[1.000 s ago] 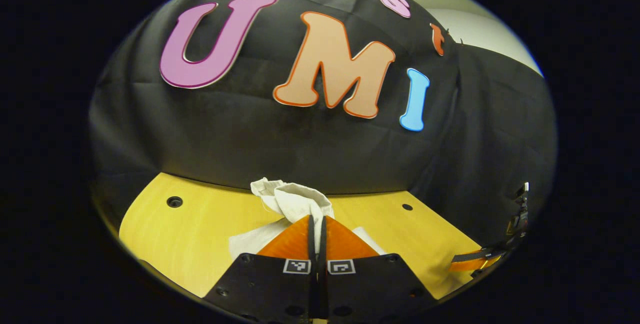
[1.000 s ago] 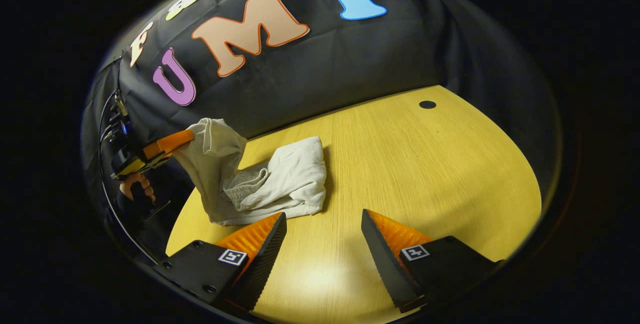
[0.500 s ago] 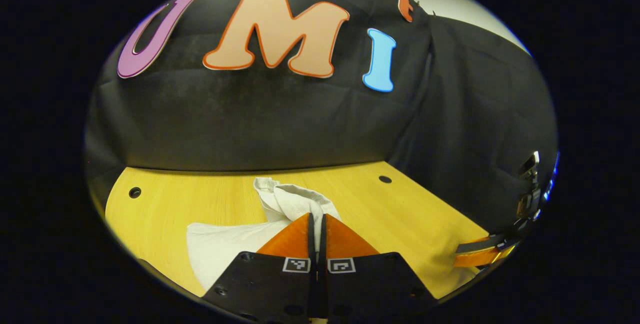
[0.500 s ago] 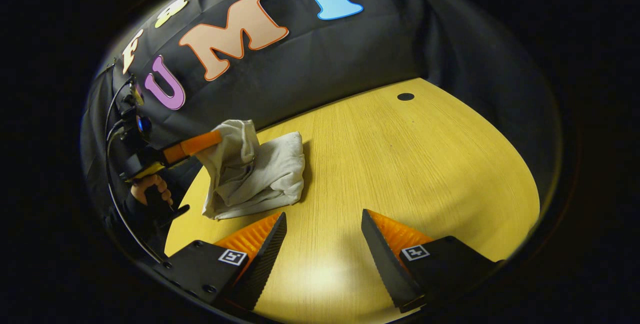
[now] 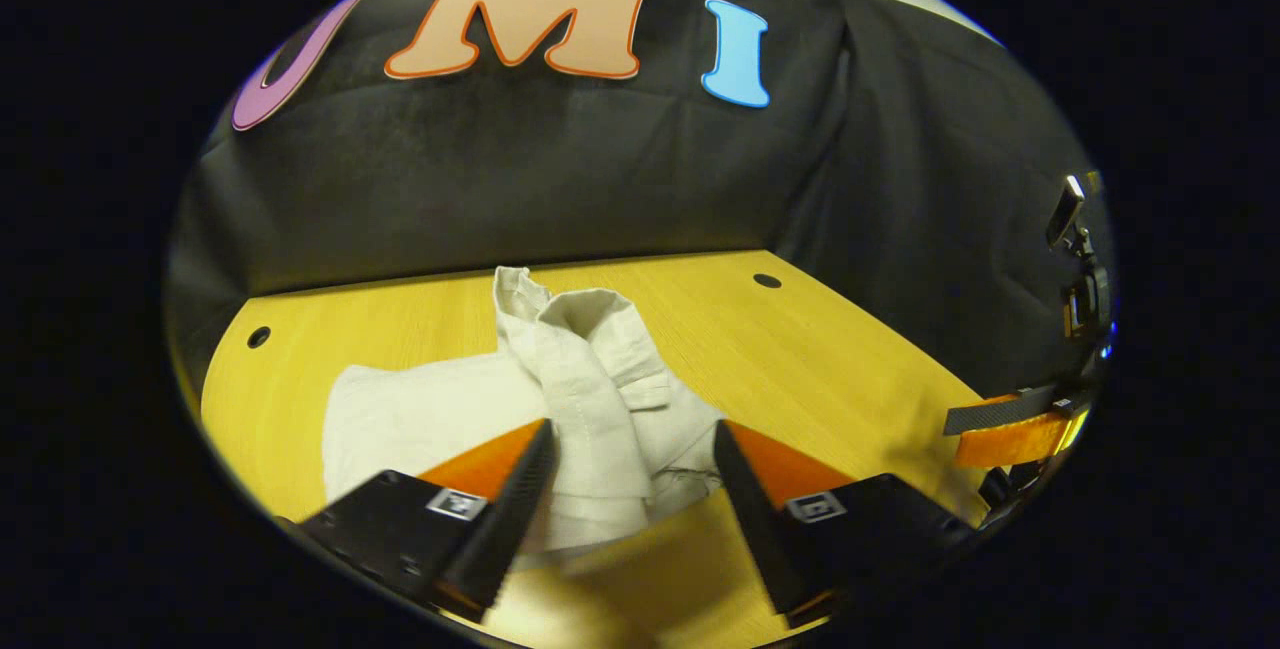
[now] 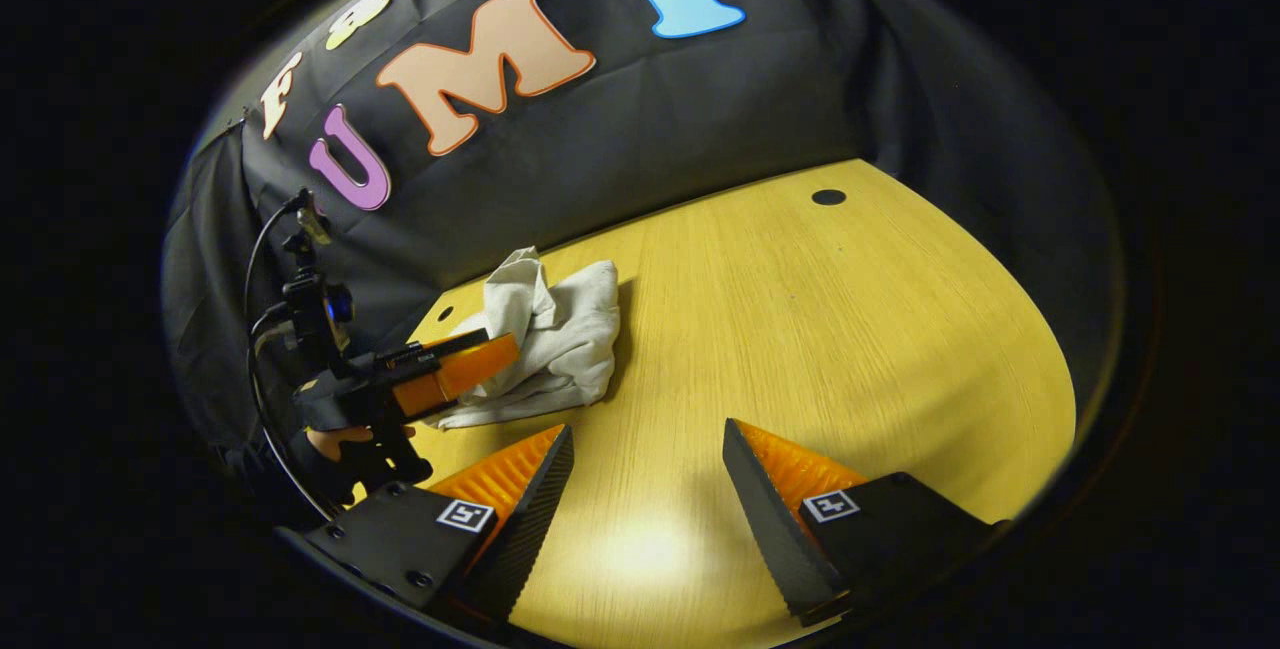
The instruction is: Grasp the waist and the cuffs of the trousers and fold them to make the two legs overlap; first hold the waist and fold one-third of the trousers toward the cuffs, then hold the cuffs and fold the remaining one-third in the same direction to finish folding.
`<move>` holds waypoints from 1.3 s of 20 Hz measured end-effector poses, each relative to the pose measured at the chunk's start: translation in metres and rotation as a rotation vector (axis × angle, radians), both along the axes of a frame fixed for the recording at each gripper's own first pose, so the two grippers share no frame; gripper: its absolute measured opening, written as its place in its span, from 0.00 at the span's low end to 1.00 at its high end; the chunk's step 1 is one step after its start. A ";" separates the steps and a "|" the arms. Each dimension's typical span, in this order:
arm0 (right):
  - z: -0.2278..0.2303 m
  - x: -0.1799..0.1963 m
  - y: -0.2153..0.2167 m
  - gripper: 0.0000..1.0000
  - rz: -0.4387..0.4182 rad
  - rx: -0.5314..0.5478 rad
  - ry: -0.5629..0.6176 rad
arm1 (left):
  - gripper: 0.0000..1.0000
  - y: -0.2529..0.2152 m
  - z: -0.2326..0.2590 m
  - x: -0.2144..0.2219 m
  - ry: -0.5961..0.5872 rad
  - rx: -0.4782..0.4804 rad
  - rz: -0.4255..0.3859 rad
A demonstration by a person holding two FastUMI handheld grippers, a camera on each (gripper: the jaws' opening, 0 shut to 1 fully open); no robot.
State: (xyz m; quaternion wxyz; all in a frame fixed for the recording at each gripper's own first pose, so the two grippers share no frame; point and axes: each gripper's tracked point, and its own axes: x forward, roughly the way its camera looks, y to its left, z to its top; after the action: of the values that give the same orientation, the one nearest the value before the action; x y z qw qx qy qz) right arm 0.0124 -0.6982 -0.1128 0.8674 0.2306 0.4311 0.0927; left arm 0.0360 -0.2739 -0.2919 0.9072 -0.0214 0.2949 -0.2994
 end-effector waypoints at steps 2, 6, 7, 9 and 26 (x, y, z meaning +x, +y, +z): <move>0.012 0.010 0.011 0.96 0.022 0.007 -0.027 | 0.96 0.012 0.018 -0.005 -0.050 -0.006 0.042; 0.049 0.038 0.037 0.96 0.038 0.011 -0.123 | 0.95 0.061 0.076 -0.007 -0.185 0.005 0.176; 0.059 0.045 0.046 0.96 0.037 0.016 -0.145 | 0.95 0.076 0.088 -0.005 -0.218 0.010 0.215; 0.081 0.062 0.053 0.96 0.016 -0.014 -0.221 | 0.95 0.107 0.110 -0.001 -0.274 0.023 0.291; 0.225 0.093 0.107 0.96 -0.078 -0.263 -0.655 | 0.95 0.226 0.214 -0.013 -0.463 -0.017 0.439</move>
State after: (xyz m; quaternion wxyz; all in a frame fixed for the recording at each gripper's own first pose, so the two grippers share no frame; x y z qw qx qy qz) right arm 0.1051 -0.5907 0.1119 0.9848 0.0915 0.1291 0.0722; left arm 0.0227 -0.0477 -0.0783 0.9929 -0.0233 0.0667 -0.0957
